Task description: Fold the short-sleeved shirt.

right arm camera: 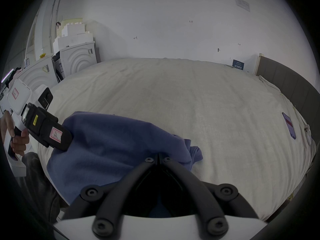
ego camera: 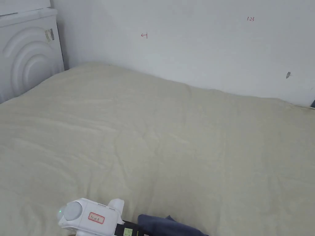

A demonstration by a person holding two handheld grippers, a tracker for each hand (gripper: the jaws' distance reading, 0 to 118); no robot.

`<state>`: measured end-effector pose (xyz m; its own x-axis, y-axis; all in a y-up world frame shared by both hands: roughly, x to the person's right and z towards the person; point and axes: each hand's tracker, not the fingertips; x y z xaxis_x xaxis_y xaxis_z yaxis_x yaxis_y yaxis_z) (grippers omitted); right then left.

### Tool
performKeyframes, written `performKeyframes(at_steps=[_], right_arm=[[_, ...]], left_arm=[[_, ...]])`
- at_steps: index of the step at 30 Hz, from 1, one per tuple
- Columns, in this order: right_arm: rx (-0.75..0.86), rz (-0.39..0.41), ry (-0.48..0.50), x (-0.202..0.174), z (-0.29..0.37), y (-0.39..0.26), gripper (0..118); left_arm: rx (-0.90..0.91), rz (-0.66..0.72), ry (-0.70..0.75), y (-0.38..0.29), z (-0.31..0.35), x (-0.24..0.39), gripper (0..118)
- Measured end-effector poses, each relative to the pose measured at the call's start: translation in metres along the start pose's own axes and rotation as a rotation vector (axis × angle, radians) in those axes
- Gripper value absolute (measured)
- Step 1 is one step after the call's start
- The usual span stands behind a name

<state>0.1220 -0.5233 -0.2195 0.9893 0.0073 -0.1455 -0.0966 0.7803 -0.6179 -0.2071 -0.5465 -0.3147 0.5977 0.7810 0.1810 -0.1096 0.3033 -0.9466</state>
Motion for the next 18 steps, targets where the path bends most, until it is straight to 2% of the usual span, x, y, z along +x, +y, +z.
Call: performKeyframes(at_steps=[6, 7, 12, 15, 18], right_arm=[[0.021, 0.009, -0.006, -0.001, 0.004, -0.001, 0], [0.029, 0.008, -0.003, 0.000, 0.005, -0.002, 0], [0.072, -0.018, 0.013, 0.010, 0.015, 0.001, 0], [0.113, 0.000, -0.001, 0.017, 0.025, 0.007, 0], [0.134, 0.003, -0.014, 0.025, 0.032, 0.014, 0]], left_arm=[[0.010, -0.052, 0.037, -0.004, -0.001, 0.016, 18], [0.004, -0.045, 0.039, -0.006, 0.006, 0.034, 18], [0.036, -0.053, 0.007, 0.008, 0.029, 0.044, 13], [0.057, -0.113, 0.008, 0.024, 0.047, 0.059, 12], [0.081, -0.115, 0.006, 0.039, 0.067, 0.069, 11]])
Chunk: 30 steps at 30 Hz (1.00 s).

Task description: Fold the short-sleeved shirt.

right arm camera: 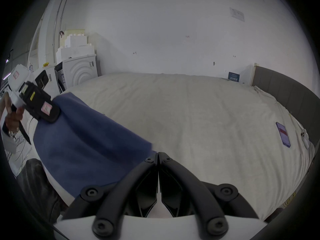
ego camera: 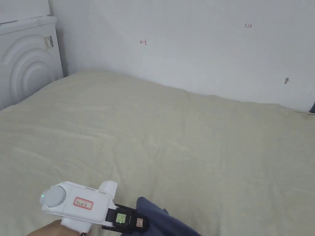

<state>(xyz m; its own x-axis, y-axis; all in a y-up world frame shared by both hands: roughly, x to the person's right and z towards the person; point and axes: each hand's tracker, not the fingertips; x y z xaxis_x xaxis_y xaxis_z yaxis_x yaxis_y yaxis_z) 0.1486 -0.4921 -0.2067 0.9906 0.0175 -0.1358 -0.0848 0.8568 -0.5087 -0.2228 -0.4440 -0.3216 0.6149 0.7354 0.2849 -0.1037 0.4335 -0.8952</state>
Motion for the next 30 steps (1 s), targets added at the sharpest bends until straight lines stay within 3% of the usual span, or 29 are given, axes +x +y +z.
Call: performKeyframes(at_steps=[7, 13, 24, 30], right_arm=[[0.025, -0.006, -0.025, 0.014, 0.003, 0.008, 0], [0.008, -0.001, -0.034, 0.014, -0.001, 0.005, 0], [-0.046, 0.028, -0.033, -0.003, -0.012, 0.001, 0], [-0.062, 0.057, -0.028, -0.014, -0.019, 0.003, 0]], left_arm=[[0.003, -0.068, 0.113, 0.047, 0.050, -0.013, 10], [0.027, -0.046, 0.249, 0.089, 0.117, -0.071, 10], [0.044, 0.114, 0.476, 0.106, 0.238, -0.172, 10], [0.041, 0.205, 0.638, 0.096, 0.276, -0.189, 10]])
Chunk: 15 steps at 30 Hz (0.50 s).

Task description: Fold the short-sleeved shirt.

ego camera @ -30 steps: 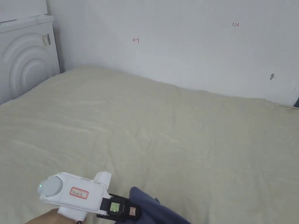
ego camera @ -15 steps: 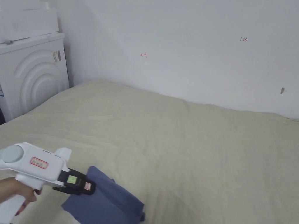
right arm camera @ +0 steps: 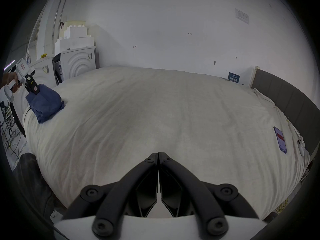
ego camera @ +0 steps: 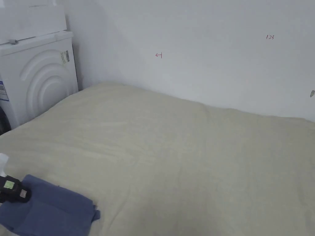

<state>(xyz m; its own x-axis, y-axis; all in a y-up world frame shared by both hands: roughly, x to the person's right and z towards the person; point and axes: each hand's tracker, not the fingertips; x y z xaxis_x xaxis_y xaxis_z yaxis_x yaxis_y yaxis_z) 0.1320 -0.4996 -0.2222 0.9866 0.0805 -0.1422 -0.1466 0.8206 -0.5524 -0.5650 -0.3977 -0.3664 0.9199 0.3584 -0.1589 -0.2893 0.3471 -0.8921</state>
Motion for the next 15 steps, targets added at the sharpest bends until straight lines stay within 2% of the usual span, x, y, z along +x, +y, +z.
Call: performKeyframes(at_steps=[2, 6, 10, 13, 15], right_arm=[[-0.007, 0.004, 0.003, -0.004, -0.002, 0.001, 0], [-0.016, 0.016, 0.011, -0.012, -0.005, 0.003, 0], [-0.023, 0.030, 0.024, -0.020, -0.009, 0.003, 0], [-0.026, 0.028, 0.036, -0.023, -0.009, 0.004, 0], [-0.022, 0.028, 0.043, -0.024, -0.008, 0.005, 0]], left_arm=[[0.005, 0.025, 0.013, 0.002, 0.004, -0.017, 10], [-0.010, 0.011, 0.161, 0.001, 0.009, -0.026, 10], [0.001, 0.045, 0.172, -0.012, 0.009, -0.019, 12], [0.030, 0.025, 0.198, -0.012, 0.005, -0.019, 23], [0.042, -0.002, 0.239, -0.008, 0.007, -0.024, 54]])
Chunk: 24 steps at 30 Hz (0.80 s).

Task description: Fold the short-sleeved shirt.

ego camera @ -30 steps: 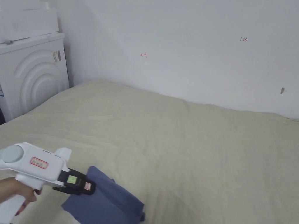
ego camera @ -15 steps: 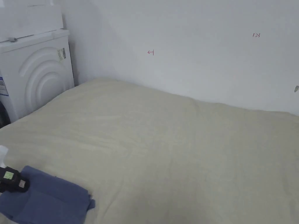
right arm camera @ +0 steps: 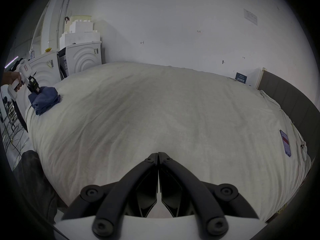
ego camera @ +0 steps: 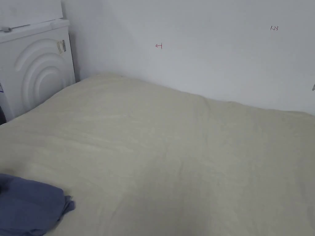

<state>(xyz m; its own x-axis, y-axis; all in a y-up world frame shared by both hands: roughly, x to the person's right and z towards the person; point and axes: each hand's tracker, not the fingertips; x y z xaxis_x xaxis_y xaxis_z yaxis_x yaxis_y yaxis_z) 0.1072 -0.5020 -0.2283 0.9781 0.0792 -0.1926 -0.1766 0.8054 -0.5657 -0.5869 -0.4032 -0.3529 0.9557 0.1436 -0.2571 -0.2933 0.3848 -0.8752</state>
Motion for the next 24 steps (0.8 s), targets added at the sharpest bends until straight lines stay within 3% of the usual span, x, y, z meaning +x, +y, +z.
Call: performKeyframes(at_steps=[2, 3, 9, 19, 24], right_arm=[[0.006, -0.001, 0.005, 0.001, 0.001, 0.002, 1], [0.010, -0.005, 0.006, 0.002, 0.002, 0.003, 1], [0.038, -0.036, 0.003, 0.014, 0.006, 0.009, 1], [0.144, -0.122, -0.070, 0.056, 0.014, 0.038, 1], [0.202, -0.156, -0.122, 0.083, 0.018, 0.055, 1]], left_arm=[[0.029, -0.007, 0.020, -0.003, 0.010, 0.001, 89], [0.074, -0.003, 0.041, -0.004, 0.017, 0.001, 96], [0.329, -0.065, 0.053, -0.019, 0.058, 0.033, 95], [0.773, -0.165, -0.024, -0.101, 0.061, 0.210, 95], [0.858, -0.263, -0.031, -0.137, 0.038, 0.299, 84]])
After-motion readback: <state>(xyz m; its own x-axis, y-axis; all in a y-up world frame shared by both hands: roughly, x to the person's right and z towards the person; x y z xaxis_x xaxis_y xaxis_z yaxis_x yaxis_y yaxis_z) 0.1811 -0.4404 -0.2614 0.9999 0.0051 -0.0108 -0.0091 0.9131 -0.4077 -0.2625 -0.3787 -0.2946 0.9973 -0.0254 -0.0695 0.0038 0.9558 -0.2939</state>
